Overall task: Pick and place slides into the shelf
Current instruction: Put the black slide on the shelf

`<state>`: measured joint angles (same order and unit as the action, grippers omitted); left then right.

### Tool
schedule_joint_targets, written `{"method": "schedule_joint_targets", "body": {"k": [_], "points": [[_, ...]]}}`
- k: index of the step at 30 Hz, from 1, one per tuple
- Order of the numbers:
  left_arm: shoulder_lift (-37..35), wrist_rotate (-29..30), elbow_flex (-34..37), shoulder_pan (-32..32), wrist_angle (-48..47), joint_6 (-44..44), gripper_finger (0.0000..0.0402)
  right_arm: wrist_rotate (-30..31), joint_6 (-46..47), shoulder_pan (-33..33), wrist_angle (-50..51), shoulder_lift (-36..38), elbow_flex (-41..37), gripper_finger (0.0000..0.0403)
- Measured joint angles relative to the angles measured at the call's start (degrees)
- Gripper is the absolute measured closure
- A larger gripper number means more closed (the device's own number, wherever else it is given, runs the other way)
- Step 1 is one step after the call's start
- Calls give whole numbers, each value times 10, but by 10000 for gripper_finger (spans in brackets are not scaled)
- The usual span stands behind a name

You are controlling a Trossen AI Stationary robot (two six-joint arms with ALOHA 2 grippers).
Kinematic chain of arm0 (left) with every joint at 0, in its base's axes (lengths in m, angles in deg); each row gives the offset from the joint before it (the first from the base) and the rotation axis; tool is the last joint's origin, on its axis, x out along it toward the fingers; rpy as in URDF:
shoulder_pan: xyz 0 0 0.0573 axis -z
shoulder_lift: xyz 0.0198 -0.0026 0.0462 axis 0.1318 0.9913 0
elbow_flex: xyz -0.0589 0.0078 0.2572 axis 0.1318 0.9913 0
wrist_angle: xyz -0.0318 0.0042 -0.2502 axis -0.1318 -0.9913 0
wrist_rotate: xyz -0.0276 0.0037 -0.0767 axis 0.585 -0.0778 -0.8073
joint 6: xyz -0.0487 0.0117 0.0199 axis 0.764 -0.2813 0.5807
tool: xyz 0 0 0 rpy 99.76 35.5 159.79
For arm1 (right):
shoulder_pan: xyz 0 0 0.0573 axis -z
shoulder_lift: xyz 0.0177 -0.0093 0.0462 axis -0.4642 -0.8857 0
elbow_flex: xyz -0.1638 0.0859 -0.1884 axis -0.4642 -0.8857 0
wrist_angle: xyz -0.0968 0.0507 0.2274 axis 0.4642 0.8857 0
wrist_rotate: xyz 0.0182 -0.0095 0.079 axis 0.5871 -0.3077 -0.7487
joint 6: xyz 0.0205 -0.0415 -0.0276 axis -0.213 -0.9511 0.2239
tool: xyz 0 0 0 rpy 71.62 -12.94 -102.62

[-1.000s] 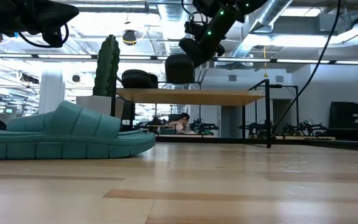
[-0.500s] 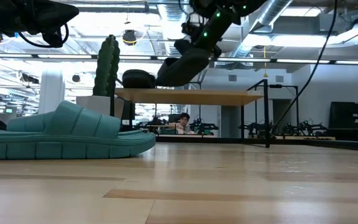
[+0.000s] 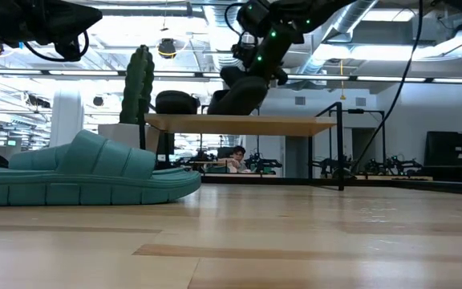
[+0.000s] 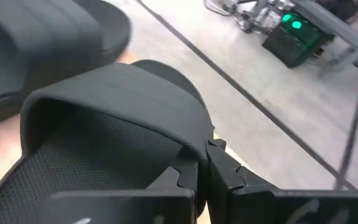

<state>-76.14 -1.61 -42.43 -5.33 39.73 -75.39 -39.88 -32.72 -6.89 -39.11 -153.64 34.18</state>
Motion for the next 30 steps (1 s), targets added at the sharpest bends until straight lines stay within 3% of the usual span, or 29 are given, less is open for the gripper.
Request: {"method": "schedule_joint_targets", "body": {"k": [30], "points": [[0, 8, 0, 0, 0, 0, 401, 186, 125, -63, -42, 0, 0, 403]]}}
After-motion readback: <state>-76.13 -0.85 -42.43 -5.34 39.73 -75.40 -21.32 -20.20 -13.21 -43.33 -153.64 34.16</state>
